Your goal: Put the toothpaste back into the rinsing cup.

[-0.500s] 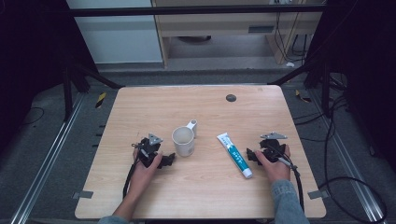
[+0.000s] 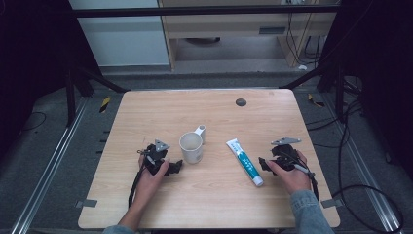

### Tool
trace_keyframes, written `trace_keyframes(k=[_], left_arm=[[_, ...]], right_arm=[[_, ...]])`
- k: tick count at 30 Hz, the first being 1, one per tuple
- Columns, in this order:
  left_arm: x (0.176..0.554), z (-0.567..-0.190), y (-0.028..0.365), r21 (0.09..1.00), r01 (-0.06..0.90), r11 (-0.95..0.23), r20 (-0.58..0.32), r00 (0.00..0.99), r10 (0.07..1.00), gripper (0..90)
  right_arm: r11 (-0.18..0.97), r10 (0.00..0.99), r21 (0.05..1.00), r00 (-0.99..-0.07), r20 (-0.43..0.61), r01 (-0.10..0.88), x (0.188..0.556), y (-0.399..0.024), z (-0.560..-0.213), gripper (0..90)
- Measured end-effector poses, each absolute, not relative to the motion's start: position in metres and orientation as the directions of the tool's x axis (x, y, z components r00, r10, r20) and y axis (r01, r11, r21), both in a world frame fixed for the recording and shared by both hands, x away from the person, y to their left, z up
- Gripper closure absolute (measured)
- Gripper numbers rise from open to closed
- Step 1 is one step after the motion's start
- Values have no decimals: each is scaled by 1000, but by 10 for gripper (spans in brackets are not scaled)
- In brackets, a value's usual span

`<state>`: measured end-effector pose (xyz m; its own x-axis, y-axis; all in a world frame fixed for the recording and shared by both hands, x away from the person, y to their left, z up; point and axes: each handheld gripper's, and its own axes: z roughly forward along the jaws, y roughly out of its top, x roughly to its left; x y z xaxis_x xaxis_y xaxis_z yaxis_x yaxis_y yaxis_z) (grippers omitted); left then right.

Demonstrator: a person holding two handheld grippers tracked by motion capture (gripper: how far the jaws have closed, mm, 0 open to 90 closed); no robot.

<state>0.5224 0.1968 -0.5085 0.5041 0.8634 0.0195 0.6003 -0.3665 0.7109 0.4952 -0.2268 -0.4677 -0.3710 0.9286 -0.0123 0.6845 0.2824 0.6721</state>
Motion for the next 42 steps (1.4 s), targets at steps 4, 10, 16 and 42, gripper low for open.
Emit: trace_keyframes(k=[4, 10, 16, 42], left_arm=[[522, -509, 197, 711, 600, -367, 20, 504, 863, 0], [522, -509, 197, 712, 600, -365, 19, 503, 864, 0], [522, -509, 197, 711, 600, -366, 20, 503, 864, 0], [523, -508, 197, 711, 602, -363, 19, 499, 866, 0]], right_arm=[[312, 916, 651, -401, -13, 692, 492, -221, -453, 208], [373, 891, 617, -454, -29, 693, 497, -199, -428, 270], [413, 874, 580, -485, -35, 702, 509, -180, -418, 318], [407, 879, 500, -477, 15, 765, 537, -130, -422, 381]])
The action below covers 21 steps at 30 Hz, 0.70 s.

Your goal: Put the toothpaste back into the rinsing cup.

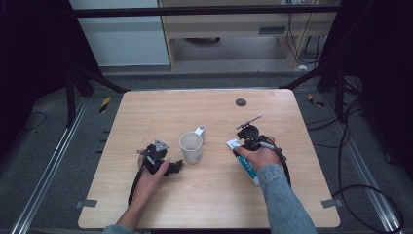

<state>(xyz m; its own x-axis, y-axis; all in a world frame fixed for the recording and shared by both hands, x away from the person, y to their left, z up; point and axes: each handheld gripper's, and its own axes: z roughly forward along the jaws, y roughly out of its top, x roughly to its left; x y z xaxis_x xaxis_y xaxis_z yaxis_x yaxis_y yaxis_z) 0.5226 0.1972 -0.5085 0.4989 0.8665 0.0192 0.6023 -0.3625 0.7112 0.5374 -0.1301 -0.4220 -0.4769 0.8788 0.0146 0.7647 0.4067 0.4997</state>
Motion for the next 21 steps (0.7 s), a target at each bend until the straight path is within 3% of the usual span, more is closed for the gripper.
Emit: trace_keyframes(k=[21], left_arm=[[523, -508, 197, 711, 603, -361, 20, 496, 868, 0]], right_arm=[[410, 882, 443, -470, 30, 797, 555, -128, -440, 482]])
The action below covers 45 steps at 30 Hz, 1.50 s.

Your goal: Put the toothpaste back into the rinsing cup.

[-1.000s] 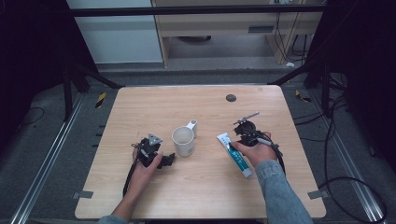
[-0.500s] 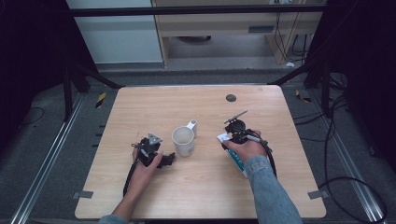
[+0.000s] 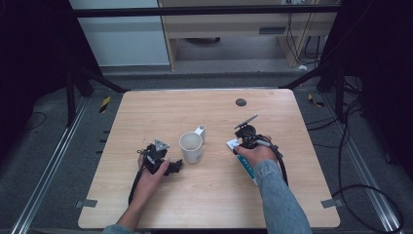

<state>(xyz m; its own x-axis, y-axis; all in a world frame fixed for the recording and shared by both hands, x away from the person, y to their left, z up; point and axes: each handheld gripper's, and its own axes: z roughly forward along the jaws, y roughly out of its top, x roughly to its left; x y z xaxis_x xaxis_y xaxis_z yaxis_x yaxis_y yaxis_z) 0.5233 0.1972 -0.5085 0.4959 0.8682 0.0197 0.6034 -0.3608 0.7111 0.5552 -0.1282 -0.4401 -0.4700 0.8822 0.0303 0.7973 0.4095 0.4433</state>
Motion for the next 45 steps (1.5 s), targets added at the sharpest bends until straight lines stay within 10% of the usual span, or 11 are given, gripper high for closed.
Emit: trace_keyframes(k=[45], left_arm=[[523, -508, 197, 711, 603, -361, 20, 496, 868, 0]], right_arm=[[423, 891, 356, -453, 1, 833, 568, -120, -470, 577]])
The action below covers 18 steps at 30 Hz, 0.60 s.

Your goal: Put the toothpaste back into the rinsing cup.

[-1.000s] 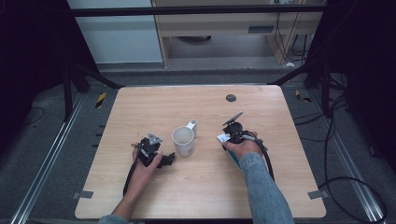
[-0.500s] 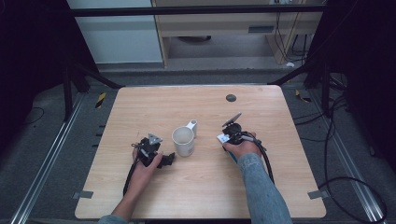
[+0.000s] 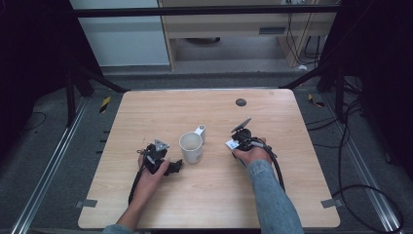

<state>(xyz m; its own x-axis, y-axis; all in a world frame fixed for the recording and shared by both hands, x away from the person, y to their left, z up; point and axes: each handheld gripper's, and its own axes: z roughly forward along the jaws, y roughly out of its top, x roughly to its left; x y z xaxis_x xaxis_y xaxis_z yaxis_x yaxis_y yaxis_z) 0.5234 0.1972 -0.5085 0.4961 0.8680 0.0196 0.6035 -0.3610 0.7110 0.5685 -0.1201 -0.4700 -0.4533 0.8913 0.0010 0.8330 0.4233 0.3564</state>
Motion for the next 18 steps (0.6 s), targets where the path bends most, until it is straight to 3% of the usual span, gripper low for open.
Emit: trace_keyframes(k=[18], left_arm=[[523, -508, 197, 711, 603, -361, 20, 496, 868, 0]], right_arm=[[433, 891, 360, -452, -35, 826, 565, -115, -466, 698]])
